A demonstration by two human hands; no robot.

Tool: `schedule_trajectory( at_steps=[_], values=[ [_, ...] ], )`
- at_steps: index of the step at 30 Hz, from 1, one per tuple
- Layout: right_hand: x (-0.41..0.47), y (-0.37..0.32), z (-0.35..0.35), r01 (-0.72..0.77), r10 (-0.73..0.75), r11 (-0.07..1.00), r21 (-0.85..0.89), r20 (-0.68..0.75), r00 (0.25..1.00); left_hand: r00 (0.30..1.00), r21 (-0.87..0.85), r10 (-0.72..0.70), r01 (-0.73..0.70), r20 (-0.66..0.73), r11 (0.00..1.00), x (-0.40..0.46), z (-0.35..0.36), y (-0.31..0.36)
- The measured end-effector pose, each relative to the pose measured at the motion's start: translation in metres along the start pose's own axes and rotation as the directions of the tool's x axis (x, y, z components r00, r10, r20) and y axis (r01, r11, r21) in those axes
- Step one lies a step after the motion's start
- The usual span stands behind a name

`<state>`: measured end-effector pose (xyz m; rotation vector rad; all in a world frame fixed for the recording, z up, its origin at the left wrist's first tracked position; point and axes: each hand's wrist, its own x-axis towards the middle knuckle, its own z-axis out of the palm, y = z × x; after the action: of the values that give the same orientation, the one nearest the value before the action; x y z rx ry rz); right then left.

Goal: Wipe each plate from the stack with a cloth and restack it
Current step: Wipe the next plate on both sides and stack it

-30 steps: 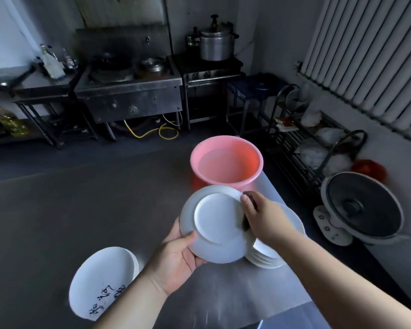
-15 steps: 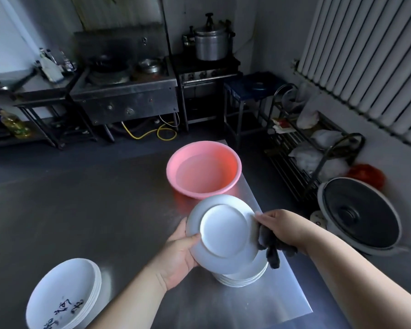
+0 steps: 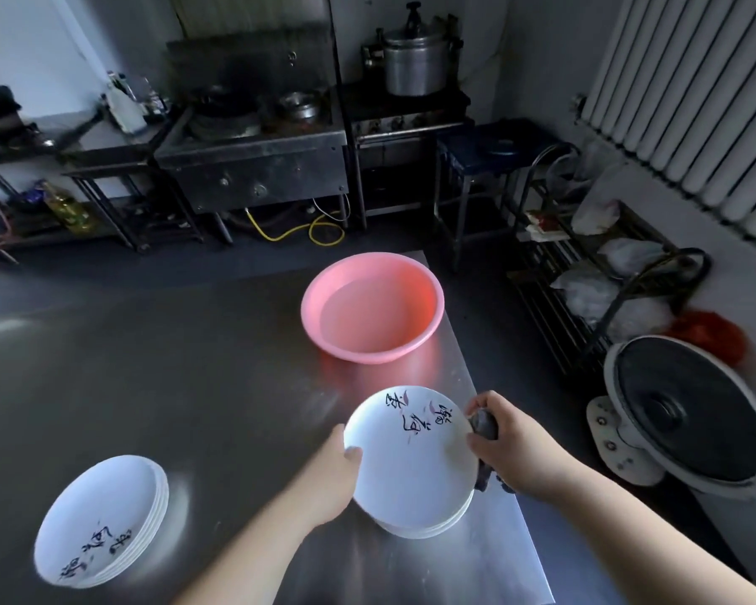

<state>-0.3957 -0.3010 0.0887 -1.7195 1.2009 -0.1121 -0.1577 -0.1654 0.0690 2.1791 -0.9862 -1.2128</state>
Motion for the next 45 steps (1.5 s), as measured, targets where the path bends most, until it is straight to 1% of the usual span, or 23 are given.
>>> schedule_trajectory(
  at_steps=[1,3,5,11,16,19,22,24,26,29,32,34,38,42,45],
  values=[
    [0.0,0.004,0.003,-0.002,0.002,0.998,-0.057,0.011,1.0,1.0,0.068,0.007,-0.005,-0.023,0.998,0.001,0.003,-0.001],
    [0.001,0.012,0.01,-0.002,0.002,0.99,-0.14,0.006,1.0,0.997,0.137,0.015,-0.005,-0.072,0.991,-0.001,0.01,0.002],
    [0.003,0.019,0.015,-0.008,0.004,0.983,-0.183,-0.022,1.0,0.994,0.155,0.024,-0.008,-0.102,0.988,0.001,0.017,0.0],
    [0.012,0.032,0.026,-0.02,-0.022,0.94,-0.341,-0.116,0.993,0.994,0.22,0.032,-0.009,-0.102,0.975,0.012,0.026,-0.012],
    [0.017,0.036,0.034,-0.043,-0.052,0.906,-0.422,-0.211,0.976,0.984,0.361,0.066,-0.001,-0.167,0.933,0.022,0.026,-0.018],
    [0.017,0.035,0.038,-0.049,-0.094,0.868,-0.494,-0.261,0.961,0.981,0.417,0.092,-0.014,-0.168,0.909,0.029,0.026,-0.019],
    [0.015,0.028,0.036,-0.091,-0.12,0.805,-0.586,-0.311,0.943,0.98,0.469,0.113,-0.023,-0.165,0.883,0.035,0.026,-0.023],
    [0.012,0.019,0.035,-0.123,-0.142,0.756,-0.643,-0.344,0.928,0.981,0.468,0.125,-0.042,-0.146,0.883,0.036,0.024,-0.026],
    [0.01,0.008,0.038,-0.122,-0.195,0.707,-0.696,-0.358,0.913,0.982,0.45,0.138,-0.068,-0.125,0.89,0.035,0.019,-0.03],
    [0.008,-0.017,0.054,-0.075,-0.261,0.676,-0.733,-0.334,0.906,0.975,0.427,0.17,-0.093,-0.145,0.899,0.03,0.0,-0.042],
    [0.011,-0.046,0.085,0.009,-0.299,0.705,-0.709,-0.286,0.91,0.964,0.451,0.183,-0.08,-0.19,0.889,0.022,-0.034,-0.068],
    [0.017,-0.066,0.113,0.073,-0.307,0.738,-0.671,-0.238,0.921,0.961,0.464,0.166,-0.046,-0.222,0.885,0.014,-0.063,-0.093],
    [0.032,-0.104,0.178,0.163,-0.316,0.766,-0.622,-0.143,0.938,0.951,0.488,0.095,0.064,-0.293,0.871,-0.006,-0.128,-0.155],
    [0.045,-0.139,0.249,0.225,-0.311,0.778,-0.586,-0.048,0.949,0.933,0.485,-0.015,0.2,-0.359,0.852,-0.024,-0.182,-0.235],
    [0.057,-0.157,0.306,0.238,-0.28,0.81,-0.536,0.003,0.96,0.885,0.424,-0.11,0.322,-0.452,0.846,-0.03,-0.212,-0.291]
  ],
)
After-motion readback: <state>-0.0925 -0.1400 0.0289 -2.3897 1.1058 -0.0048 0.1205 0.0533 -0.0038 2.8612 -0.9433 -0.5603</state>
